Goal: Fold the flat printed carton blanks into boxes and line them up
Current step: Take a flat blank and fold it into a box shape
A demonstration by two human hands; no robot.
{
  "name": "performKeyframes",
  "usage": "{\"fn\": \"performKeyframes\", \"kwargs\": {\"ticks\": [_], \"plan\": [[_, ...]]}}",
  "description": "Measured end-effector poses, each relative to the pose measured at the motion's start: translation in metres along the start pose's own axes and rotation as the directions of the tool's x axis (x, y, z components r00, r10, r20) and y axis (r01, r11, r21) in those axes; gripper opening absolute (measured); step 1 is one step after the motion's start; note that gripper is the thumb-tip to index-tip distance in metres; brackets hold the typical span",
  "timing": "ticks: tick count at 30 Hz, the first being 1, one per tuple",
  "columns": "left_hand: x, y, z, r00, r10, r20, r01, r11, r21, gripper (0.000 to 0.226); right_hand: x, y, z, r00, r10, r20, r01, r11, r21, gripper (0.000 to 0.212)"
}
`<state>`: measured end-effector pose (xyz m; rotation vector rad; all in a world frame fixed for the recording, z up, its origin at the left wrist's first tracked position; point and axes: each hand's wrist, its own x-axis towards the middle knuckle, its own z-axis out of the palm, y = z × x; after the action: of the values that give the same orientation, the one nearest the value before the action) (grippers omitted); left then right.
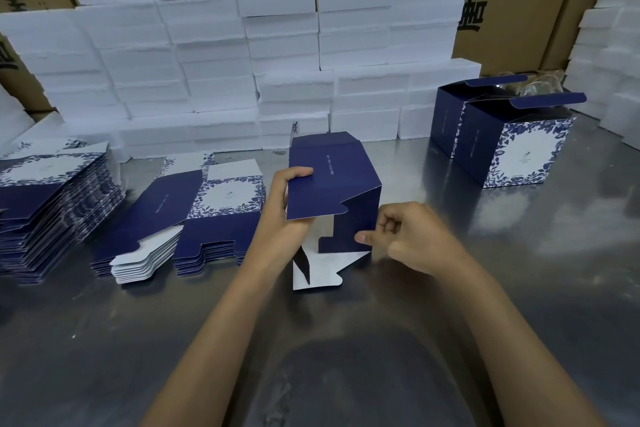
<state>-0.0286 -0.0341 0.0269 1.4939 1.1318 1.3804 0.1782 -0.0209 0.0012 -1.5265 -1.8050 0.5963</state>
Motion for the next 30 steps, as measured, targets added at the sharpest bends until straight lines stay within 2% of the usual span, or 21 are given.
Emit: {"fn": "performKeyframes", "kwargs": {"ticks": [4, 8, 13, 18, 21, 24, 27, 30], "plan": [[-0.001, 0.000, -0.001, 1.000, 0.010, 0.002, -0.010, 1.000, 0.008, 0.048, 0.001, -0.001, 0.000, 0.991, -0.101, -0.088, 0.103, 0.995, 0.019, 0.048], [-0.002, 0.001, -0.002, 1.000, 0.019, 0.016, -0.019, 1.000, 0.012, 0.049, 0.001, -0.002, -0.002, 0.994, -0.087, -0.065, 0.090, 0.995, 0.037, 0.045], [-0.002, 0.002, -0.003, 1.000, 0.020, 0.017, -0.020, 1.000, -0.002, 0.049, -0.002, -0.012, -0.006, 0.981, -0.125, -0.147, 0.143, 0.983, 0.116, 0.043], [-0.004, 0.005, -0.005, 0.997, 0.033, 0.065, -0.034, 0.999, 0.012, 0.056, -0.005, -0.018, -0.010, 0.990, -0.090, -0.105, 0.102, 0.988, 0.114, 0.039], [-0.003, 0.006, -0.005, 0.997, 0.029, 0.074, -0.029, 1.000, 0.000, 0.056, -0.007, -0.024, -0.015, 0.990, -0.001, -0.144, 0.042, 0.958, 0.284, 0.027], [-0.002, 0.005, -0.005, 0.996, 0.038, 0.083, -0.038, 0.999, 0.003, 0.057, -0.008, -0.036, -0.016, 0.987, 0.049, -0.154, 0.044, 0.839, 0.543, 0.035], [-0.001, 0.002, -0.005, 0.992, 0.034, 0.124, -0.032, 0.999, -0.012, 0.066, -0.012, -0.044, -0.005, 0.995, -0.034, -0.099, 0.079, 0.858, 0.507, 0.045], [0.002, 0.001, -0.012, 0.965, 0.003, 0.261, -0.015, 0.999, 0.042, 0.086, -0.013, -0.042, -0.001, 0.995, -0.059, -0.079, 0.091, 0.868, 0.489, 0.043]]}}
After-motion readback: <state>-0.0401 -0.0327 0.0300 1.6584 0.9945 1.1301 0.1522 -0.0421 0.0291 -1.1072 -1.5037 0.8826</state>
